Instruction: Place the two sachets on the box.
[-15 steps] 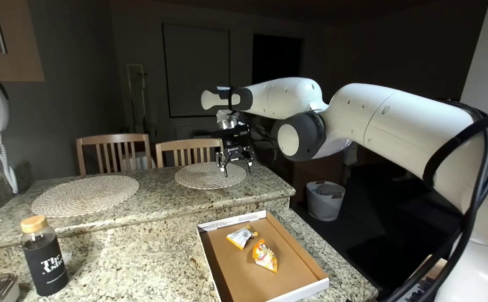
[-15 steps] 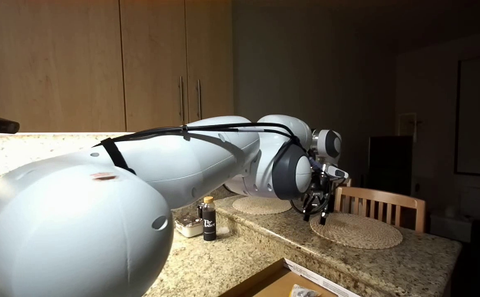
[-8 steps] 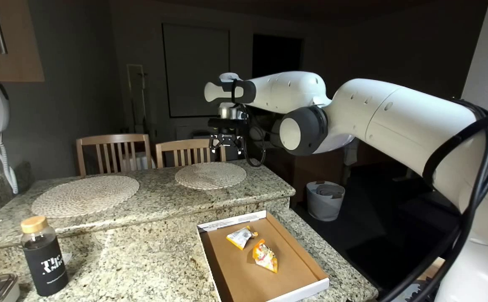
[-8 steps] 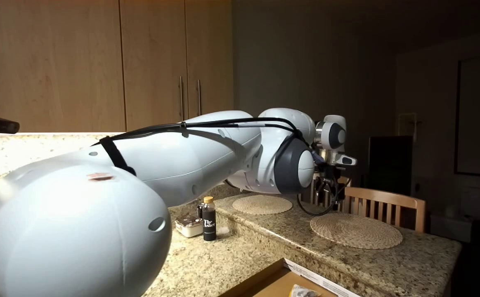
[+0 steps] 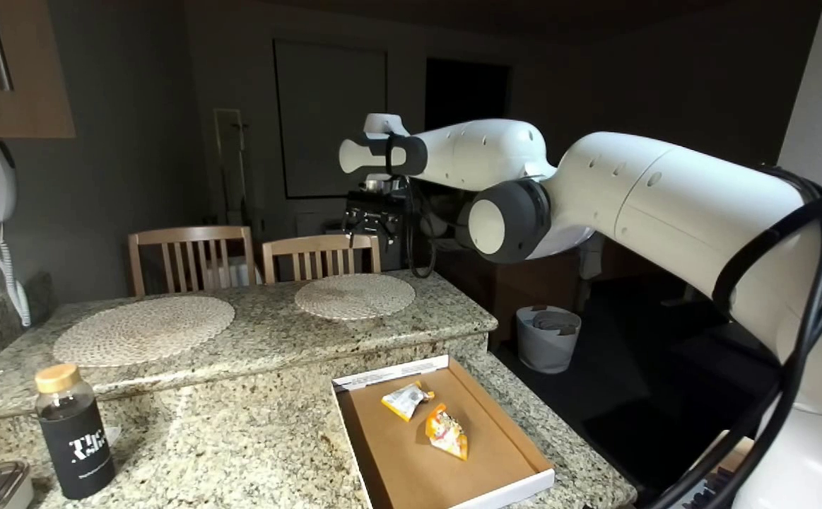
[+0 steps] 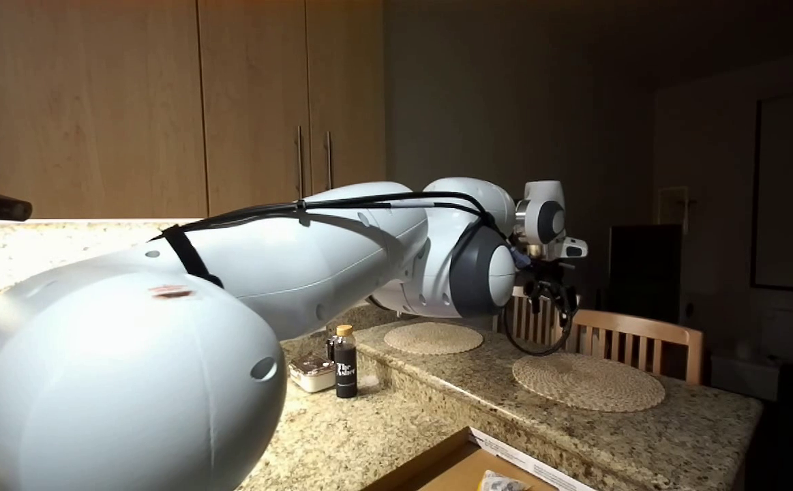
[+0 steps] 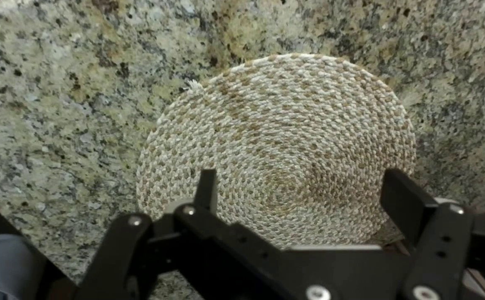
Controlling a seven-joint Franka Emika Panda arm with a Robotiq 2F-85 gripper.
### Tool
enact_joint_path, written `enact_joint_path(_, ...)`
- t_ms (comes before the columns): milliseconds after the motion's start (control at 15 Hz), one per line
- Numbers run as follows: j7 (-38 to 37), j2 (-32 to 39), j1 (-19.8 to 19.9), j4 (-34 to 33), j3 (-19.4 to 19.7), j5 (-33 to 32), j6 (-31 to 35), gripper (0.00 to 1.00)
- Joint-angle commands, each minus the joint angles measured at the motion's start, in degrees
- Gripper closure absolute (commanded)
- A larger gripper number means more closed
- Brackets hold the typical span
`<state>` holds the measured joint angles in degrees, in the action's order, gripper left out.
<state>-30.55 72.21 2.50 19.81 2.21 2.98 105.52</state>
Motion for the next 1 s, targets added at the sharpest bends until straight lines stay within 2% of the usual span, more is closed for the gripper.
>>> enact_joint_path(0, 4.68, -2.08, -0.20, 0.00, 0.86, -1.39, -6.36, 0.00)
enact_joint_path(400, 7.58, -4.90, -0.01, -0.01, 1.92, -1.86, -13.90, 0.00)
enact_joint_path(467, 5.57, -3.49, -0.22, -0.01, 1.73, -1.18, -11.16, 0.00)
enact_joint_path(933, 5.57, -3.26, -0.30, 0.02, 1.77, -1.17, -11.27, 0.00)
